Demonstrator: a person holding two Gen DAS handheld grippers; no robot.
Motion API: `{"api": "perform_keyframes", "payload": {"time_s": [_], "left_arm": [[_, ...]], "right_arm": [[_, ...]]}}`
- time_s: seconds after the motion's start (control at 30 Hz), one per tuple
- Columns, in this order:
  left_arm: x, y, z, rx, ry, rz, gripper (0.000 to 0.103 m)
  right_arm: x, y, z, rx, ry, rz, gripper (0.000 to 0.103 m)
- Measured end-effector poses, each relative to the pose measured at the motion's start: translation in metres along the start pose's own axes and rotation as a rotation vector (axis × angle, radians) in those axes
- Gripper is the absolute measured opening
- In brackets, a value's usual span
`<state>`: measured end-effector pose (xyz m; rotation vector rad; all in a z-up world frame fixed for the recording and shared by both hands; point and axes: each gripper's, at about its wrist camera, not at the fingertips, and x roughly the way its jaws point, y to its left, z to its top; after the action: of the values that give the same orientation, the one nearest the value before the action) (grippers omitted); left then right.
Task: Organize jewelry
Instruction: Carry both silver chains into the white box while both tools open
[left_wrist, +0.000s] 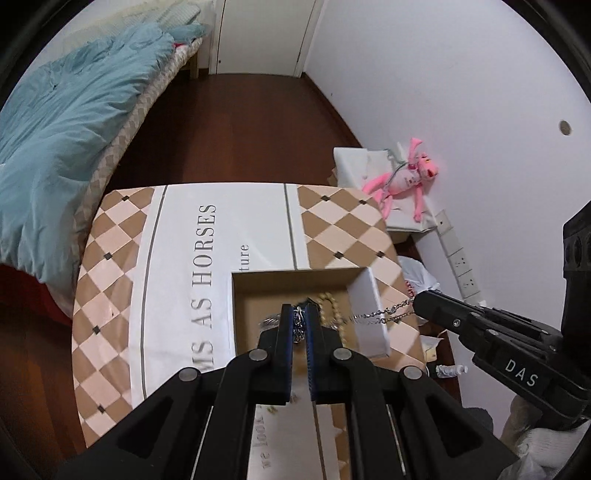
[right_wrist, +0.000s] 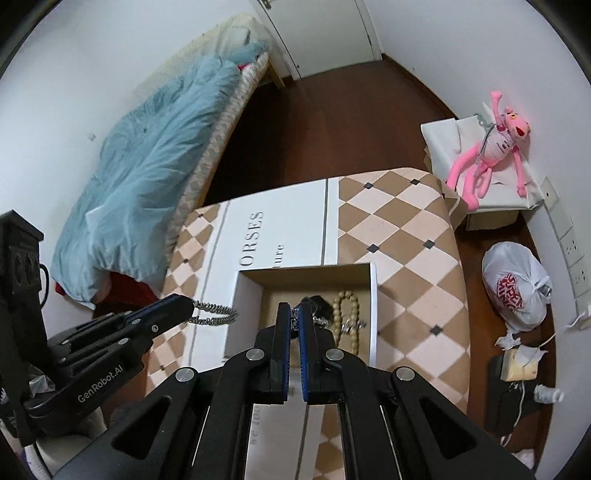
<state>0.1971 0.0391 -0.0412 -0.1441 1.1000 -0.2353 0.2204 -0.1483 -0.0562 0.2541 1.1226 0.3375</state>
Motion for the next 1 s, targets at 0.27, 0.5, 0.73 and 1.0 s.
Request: {"api": "perform_keyframes", "payload": {"time_s": [0.27, 0.5, 0.73, 1.0], "left_arm": [[0.063, 0.019, 0.017, -0.028, 0.131, 0.017, 0.004], [0.087, 0.023, 0.023, -0.039, 0.2, 0.11, 0.006], [0.082, 0.027, 0.033, -0.039, 0.166, 0.187, 0.026], [0.065, 0.039, 0.029, -0.055, 0.1, 0.249, 0.098]], "right_arm": [[0.061, -0.016, 0.027, -0.014, 0.099, -0.122, 0.004], [0.099, -0.032, 0.032, -0.019, 0.21, -0.159, 0.005], [0.102, -0.034, 0.031, -0.031, 0.231, -0.208, 0.01], [0.092, -0.031, 0.023, -0.042, 0.209, -0.247, 0.065]]}}
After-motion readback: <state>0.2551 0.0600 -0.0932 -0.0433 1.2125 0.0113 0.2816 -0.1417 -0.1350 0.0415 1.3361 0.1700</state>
